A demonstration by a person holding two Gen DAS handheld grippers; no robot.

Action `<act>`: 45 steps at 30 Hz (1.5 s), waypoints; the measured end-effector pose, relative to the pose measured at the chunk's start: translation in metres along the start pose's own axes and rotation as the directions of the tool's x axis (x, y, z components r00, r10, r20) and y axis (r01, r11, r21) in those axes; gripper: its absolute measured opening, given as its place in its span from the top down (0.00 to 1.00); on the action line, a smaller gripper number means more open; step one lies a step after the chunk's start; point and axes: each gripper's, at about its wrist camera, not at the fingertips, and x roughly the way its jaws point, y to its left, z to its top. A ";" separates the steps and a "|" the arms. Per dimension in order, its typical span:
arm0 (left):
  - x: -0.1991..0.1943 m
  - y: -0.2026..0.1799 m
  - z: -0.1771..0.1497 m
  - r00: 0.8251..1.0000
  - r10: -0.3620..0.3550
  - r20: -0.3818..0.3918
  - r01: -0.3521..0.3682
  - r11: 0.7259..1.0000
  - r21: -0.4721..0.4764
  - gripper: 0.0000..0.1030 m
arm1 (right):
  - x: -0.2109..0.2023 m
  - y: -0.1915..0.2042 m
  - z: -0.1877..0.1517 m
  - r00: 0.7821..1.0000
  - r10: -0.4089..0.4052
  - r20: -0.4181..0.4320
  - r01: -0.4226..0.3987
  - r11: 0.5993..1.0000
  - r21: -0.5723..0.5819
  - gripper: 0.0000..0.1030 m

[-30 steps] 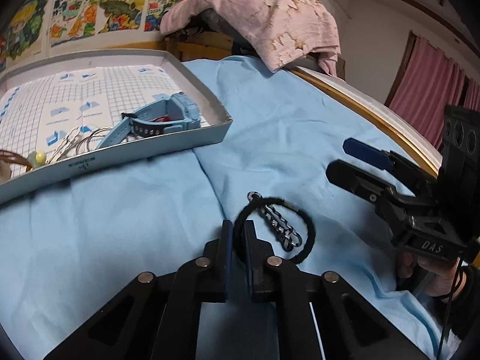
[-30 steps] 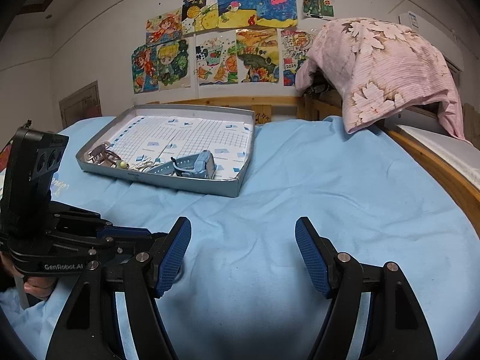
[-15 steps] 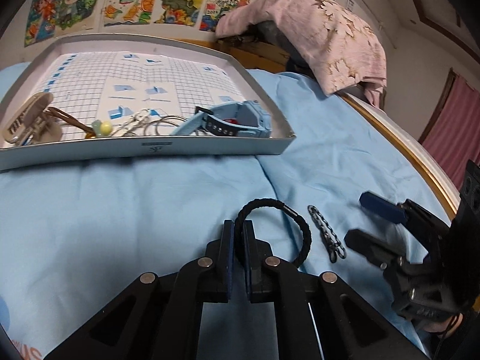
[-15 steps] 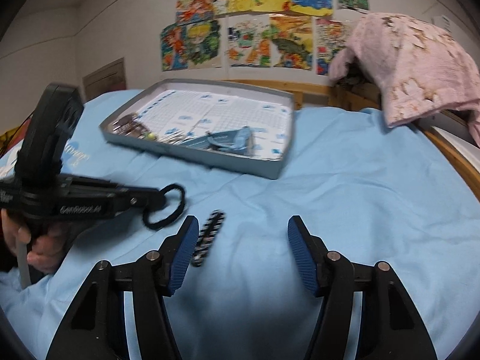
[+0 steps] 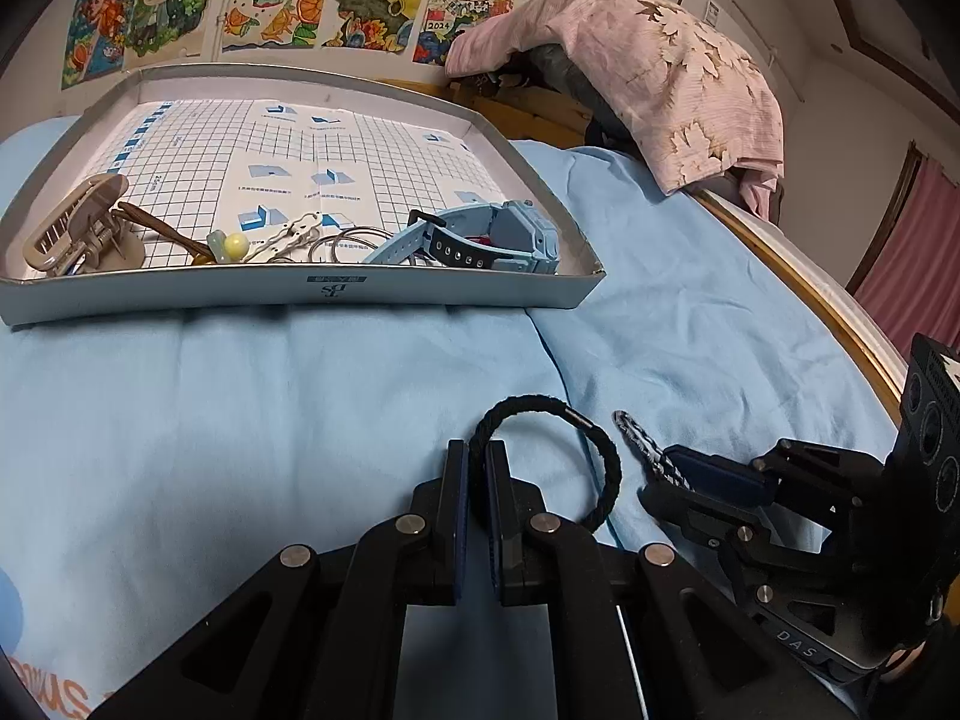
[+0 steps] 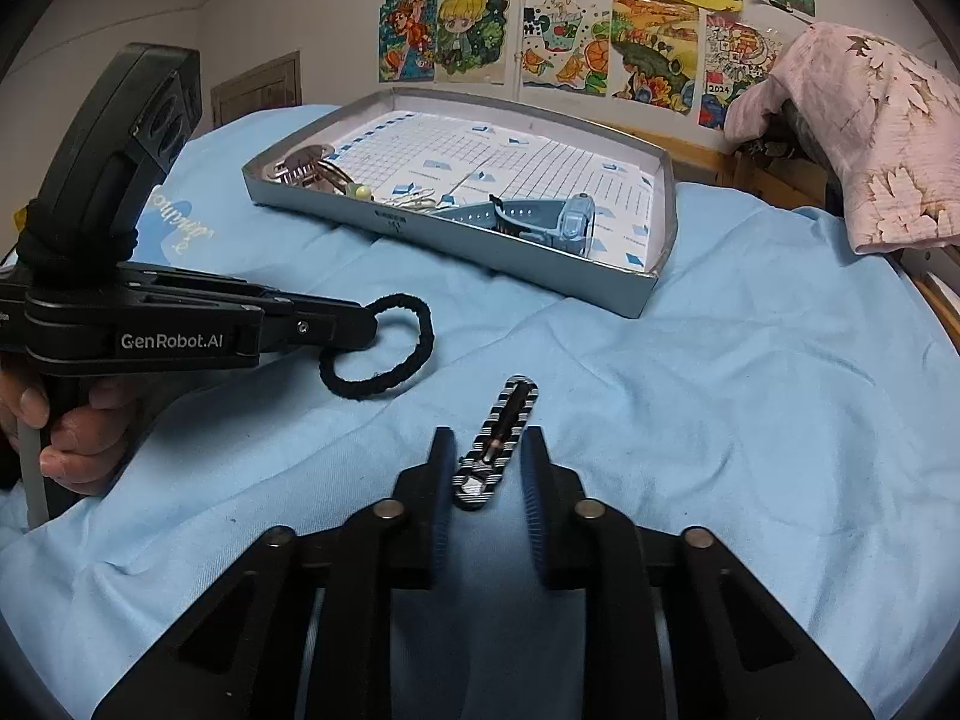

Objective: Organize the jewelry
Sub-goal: 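Grasp the black beaded bracelet with the left tool while the right tool grasps the black-and-white hair clip, then carry both items into the grey tray and open both tools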

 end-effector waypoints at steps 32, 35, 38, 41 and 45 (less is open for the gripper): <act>-0.005 0.088 0.103 0.971 0.230 0.070 -0.217 0.964 -0.156 0.95 | 0.077 -0.009 0.119 0.990 -0.052 0.133 0.035 0.991 0.128 0.86; 0.003 0.090 0.101 0.975 0.220 0.042 -0.211 0.965 -0.157 0.95 | 0.084 -0.009 0.119 0.993 -0.063 0.101 0.049 0.989 0.136 0.86; 0.006 0.091 0.102 0.978 0.208 0.030 -0.201 0.966 -0.160 0.94 | 0.087 -0.015 0.118 0.994 -0.069 0.087 0.054 0.985 0.162 0.86; 0.007 0.093 0.101 0.979 0.203 0.026 -0.196 0.967 -0.163 0.94 | 0.088 -0.022 0.116 0.995 -0.069 0.078 0.054 0.982 0.183 0.86; 0.006 0.094 0.100 0.978 0.206 0.031 -0.197 0.966 -0.169 0.94 | 0.090 -0.024 0.115 0.995 -0.075 0.073 0.060 0.980 0.192 0.84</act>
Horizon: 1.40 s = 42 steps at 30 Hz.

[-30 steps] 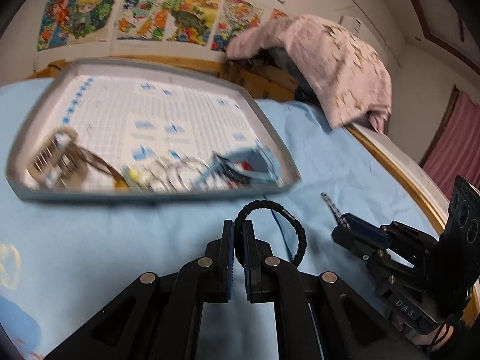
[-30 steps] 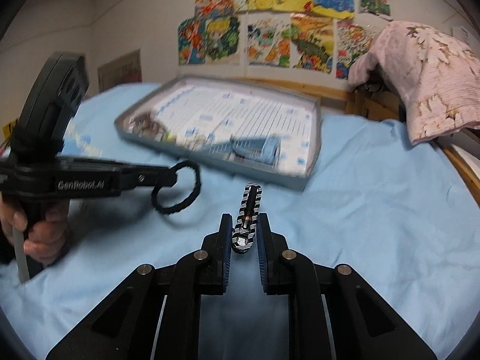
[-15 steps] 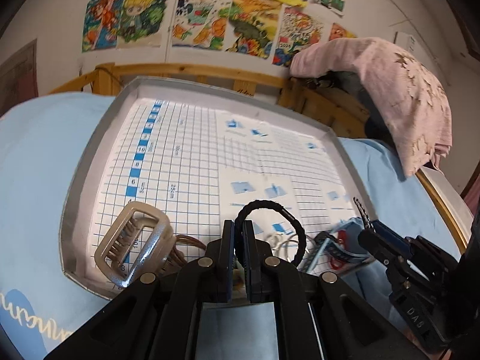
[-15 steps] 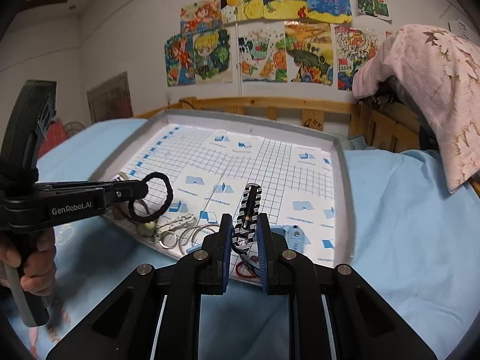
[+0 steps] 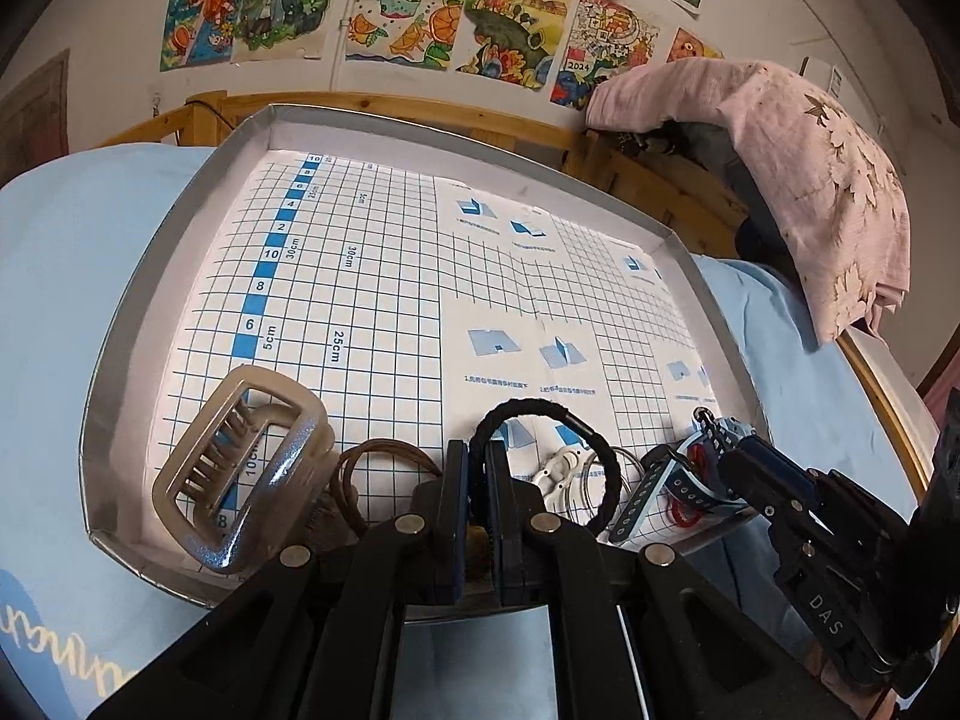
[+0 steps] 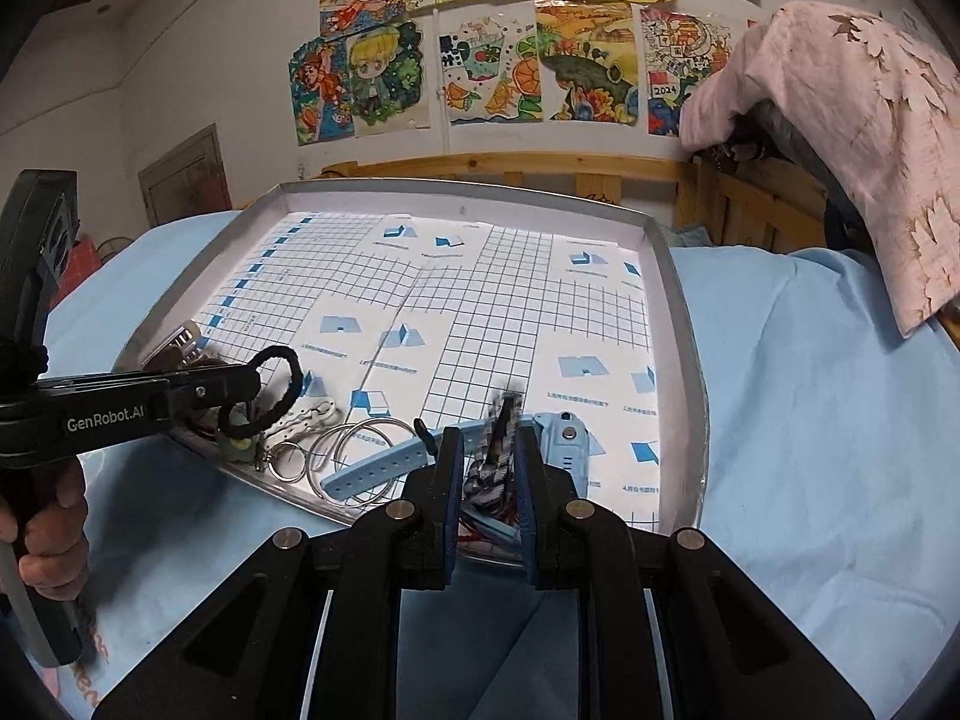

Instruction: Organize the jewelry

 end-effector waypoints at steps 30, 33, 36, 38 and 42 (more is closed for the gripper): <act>-0.035 -0.012 -0.005 0.993 -0.053 0.107 0.049 0.998 0.037 0.58 | -0.071 -0.003 -0.001 0.966 -0.120 0.231 0.112 0.993 0.046 0.48; -0.052 -0.015 -0.006 0.982 -0.041 0.184 0.034 0.999 0.039 0.40 | -0.082 -0.005 -0.002 0.960 -0.127 0.250 0.114 0.991 0.065 0.48; -0.063 -0.016 -0.005 0.977 -0.042 0.210 0.031 0.998 0.052 0.36 | -0.092 -0.007 -0.002 0.954 -0.133 0.269 0.116 0.990 0.080 0.44; -0.074 -0.017 -0.006 0.971 -0.039 0.235 0.026 0.998 0.061 0.27 | -0.098 -0.007 -0.004 0.950 -0.135 0.282 0.113 0.989 0.092 0.40; -0.099 -0.016 -0.013 0.950 -0.034 0.311 0.014 0.998 0.067 0.07 | -0.111 -0.009 -0.006 0.944 -0.124 0.306 0.090 0.988 0.123 0.29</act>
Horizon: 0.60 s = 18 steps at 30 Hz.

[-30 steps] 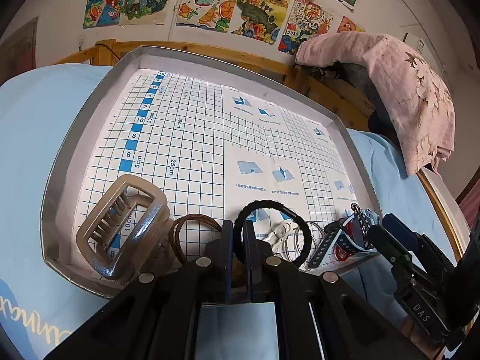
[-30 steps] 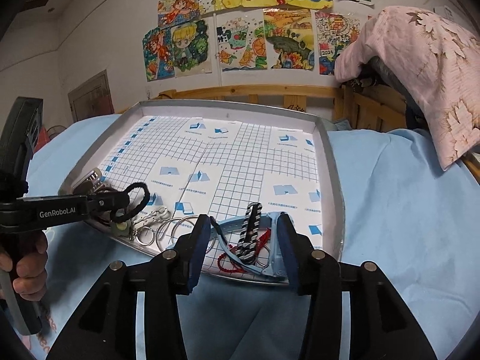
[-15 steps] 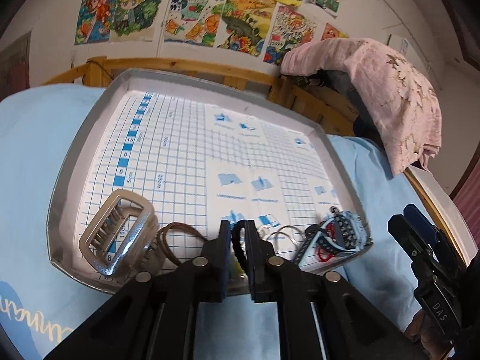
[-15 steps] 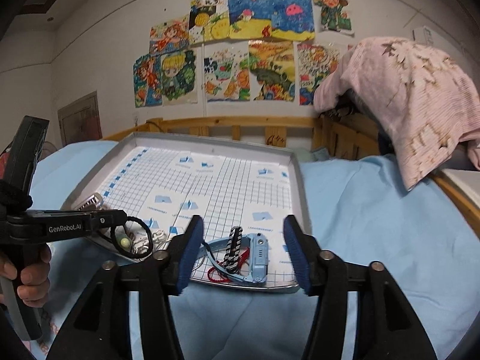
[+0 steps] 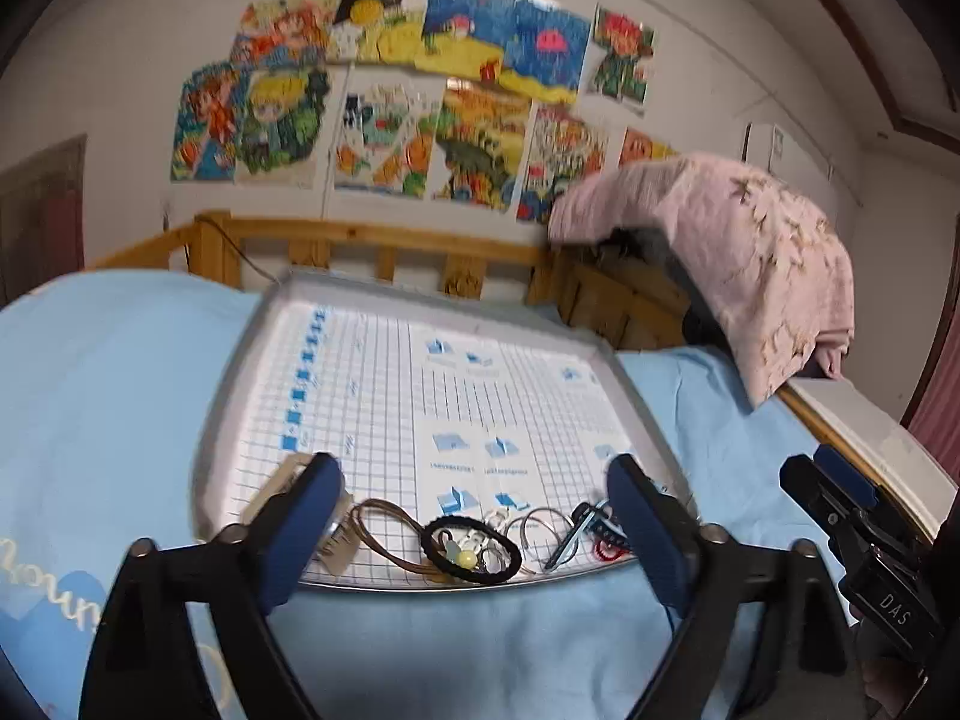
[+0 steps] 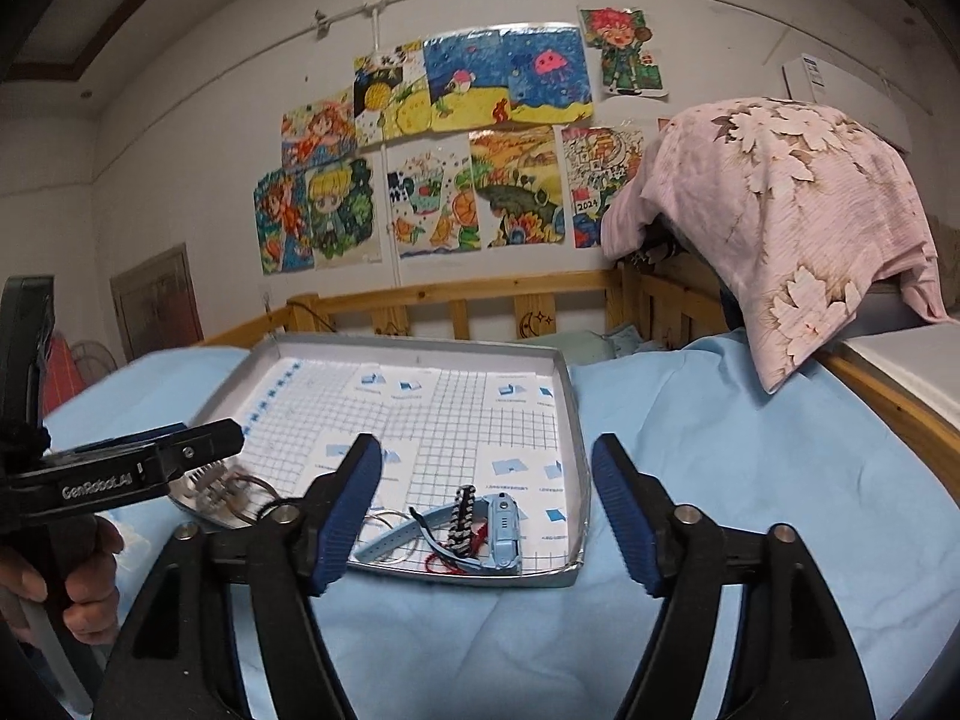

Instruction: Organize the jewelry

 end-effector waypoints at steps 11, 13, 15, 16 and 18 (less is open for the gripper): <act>-0.066 0.012 -0.011 0.989 0.031 0.147 -0.025 0.999 -0.046 0.00 | -0.049 -0.001 -0.001 0.996 0.020 0.082 -0.024 0.999 0.038 0.04; -0.081 0.013 -0.013 0.985 0.036 0.167 -0.029 0.999 -0.043 0.00 | -0.061 0.002 0.000 0.994 0.029 0.102 -0.033 0.999 0.040 0.03; -0.094 0.013 -0.016 0.982 0.041 0.183 -0.036 0.999 -0.034 0.00 | -0.075 0.008 0.000 0.992 0.036 0.124 -0.041 0.999 0.036 0.03; -0.102 0.014 -0.017 0.981 0.046 0.190 -0.042 0.999 -0.028 0.00 | -0.080 0.011 0.000 0.991 0.039 0.131 -0.043 0.999 0.033 0.03; -0.115 0.014 -0.020 0.977 0.056 0.205 -0.053 0.998 -0.021 0.00 | -0.093 0.018 0.000 0.987 0.050 0.151 -0.054 0.998 0.021 0.03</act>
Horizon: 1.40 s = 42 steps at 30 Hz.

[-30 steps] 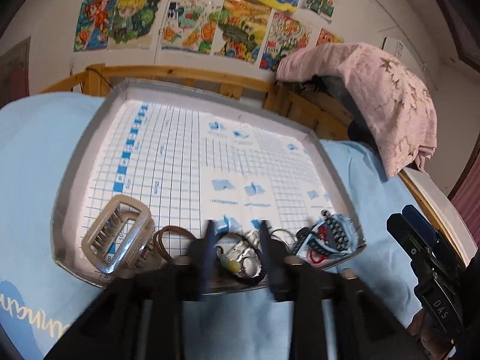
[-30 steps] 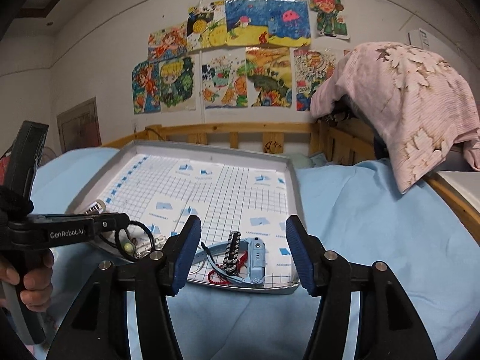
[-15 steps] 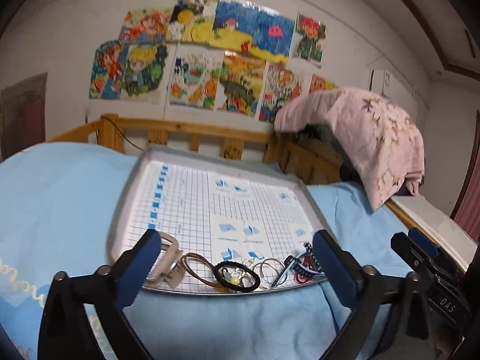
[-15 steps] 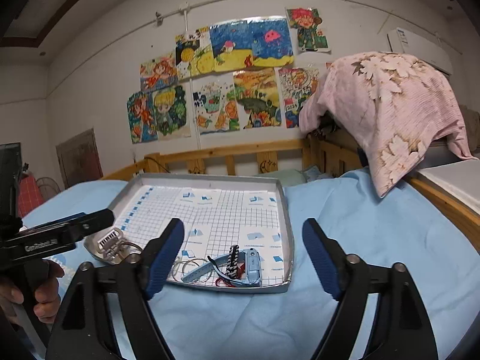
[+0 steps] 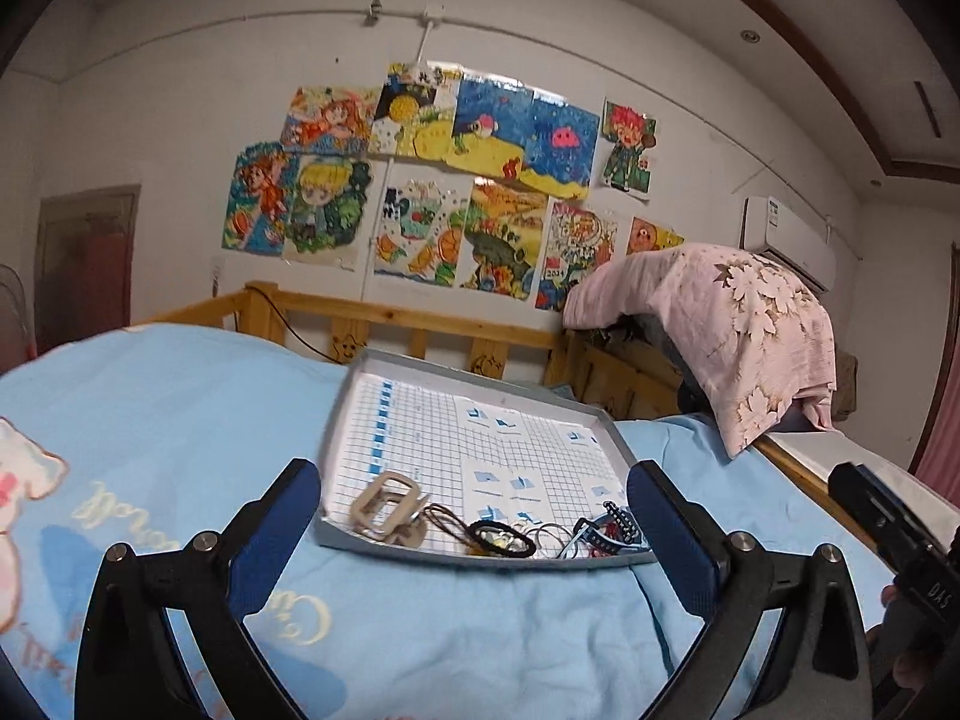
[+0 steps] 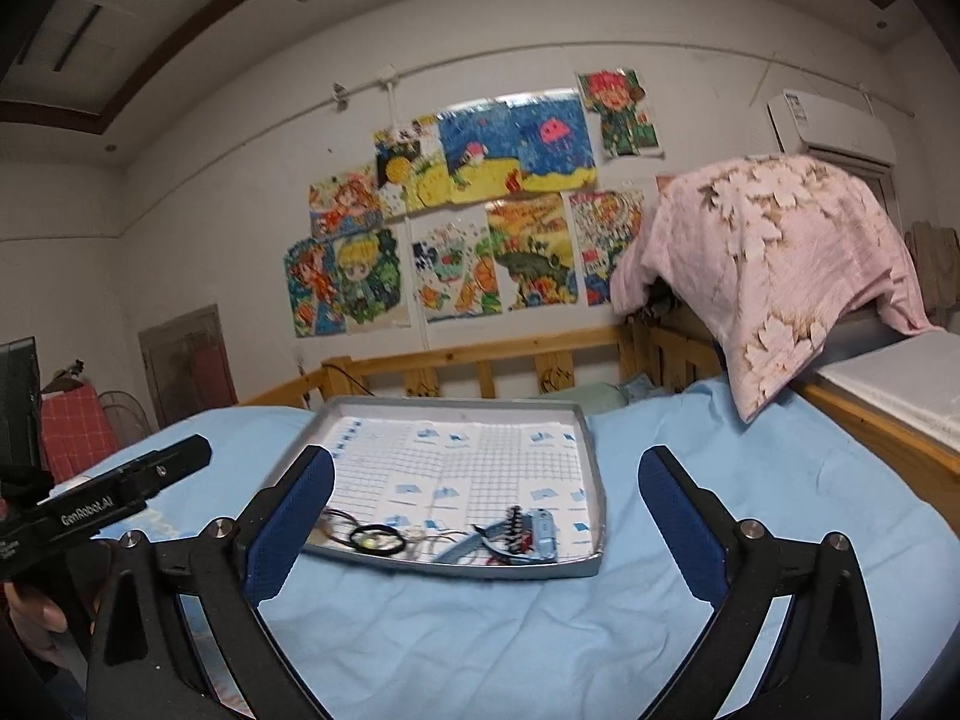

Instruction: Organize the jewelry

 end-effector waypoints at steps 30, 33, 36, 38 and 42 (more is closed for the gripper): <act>-0.165 0.047 -0.047 0.992 0.108 0.068 -0.111 0.993 0.045 0.00 | -0.161 0.082 -0.044 0.997 0.026 0.066 -0.023 0.999 -0.049 0.03; -0.169 0.051 -0.059 0.992 0.112 0.060 -0.115 0.992 0.051 0.00 | -0.169 0.086 -0.056 0.998 -0.017 0.058 0.020 0.998 -0.051 0.03; -0.171 0.054 -0.070 0.992 0.120 0.041 -0.123 0.989 0.077 0.00 | -0.172 0.087 -0.067 0.998 -0.052 0.033 0.053 0.997 -0.058 0.03; -0.173 0.056 -0.077 0.991 0.127 0.035 -0.130 0.988 0.089 0.00 | -0.174 0.088 -0.071 0.997 -0.076 0.026 0.077 0.995 -0.065 0.03; -0.169 0.055 -0.091 0.993 0.120 0.004 -0.120 0.988 0.098 0.00 | -0.174 0.088 -0.073 0.994 -0.103 0.026 0.104 0.992 -0.070 0.02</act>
